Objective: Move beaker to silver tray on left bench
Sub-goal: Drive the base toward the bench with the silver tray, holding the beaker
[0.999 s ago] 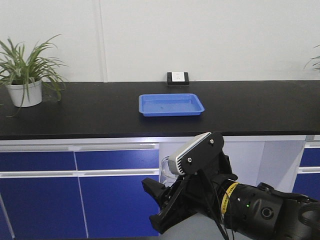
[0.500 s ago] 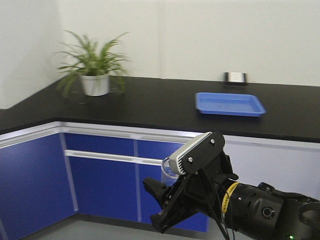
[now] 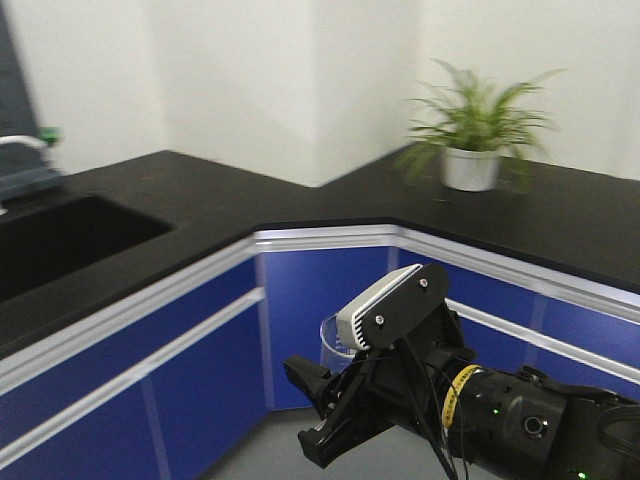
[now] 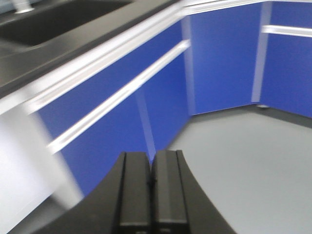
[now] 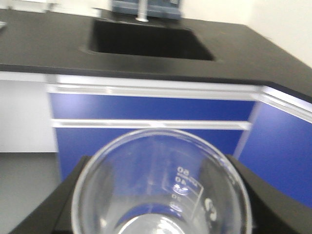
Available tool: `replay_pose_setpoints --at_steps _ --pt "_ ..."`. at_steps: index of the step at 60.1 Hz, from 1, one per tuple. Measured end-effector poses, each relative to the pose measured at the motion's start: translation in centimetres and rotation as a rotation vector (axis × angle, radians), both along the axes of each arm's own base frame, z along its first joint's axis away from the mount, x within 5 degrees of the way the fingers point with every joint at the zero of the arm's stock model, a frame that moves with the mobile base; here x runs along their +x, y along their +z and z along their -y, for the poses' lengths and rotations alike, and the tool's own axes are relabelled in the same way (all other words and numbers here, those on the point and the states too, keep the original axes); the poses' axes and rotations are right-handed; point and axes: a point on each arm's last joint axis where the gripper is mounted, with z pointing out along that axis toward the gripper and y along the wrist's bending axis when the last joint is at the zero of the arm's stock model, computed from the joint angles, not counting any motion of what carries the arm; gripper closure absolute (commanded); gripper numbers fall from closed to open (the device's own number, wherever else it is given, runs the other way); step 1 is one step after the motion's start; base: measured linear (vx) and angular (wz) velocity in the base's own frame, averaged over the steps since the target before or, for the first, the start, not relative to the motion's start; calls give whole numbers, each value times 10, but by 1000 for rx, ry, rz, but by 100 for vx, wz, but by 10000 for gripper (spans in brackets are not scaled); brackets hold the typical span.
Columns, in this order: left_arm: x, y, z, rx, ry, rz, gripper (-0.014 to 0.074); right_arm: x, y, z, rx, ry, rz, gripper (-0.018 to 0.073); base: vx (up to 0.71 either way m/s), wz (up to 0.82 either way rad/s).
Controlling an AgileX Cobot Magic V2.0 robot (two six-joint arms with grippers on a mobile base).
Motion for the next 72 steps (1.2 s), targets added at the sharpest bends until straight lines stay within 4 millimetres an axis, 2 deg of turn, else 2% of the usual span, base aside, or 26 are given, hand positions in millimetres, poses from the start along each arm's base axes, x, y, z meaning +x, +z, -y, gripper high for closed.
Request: replay_pose_setpoints --at_steps 35,72 --pt "0 0 0 0 0 0 595 0 0 0 0 0 0 571 0 73" --pt "0 0 0 0 0 0 595 0 0 0 0 0 0 571 13 42"
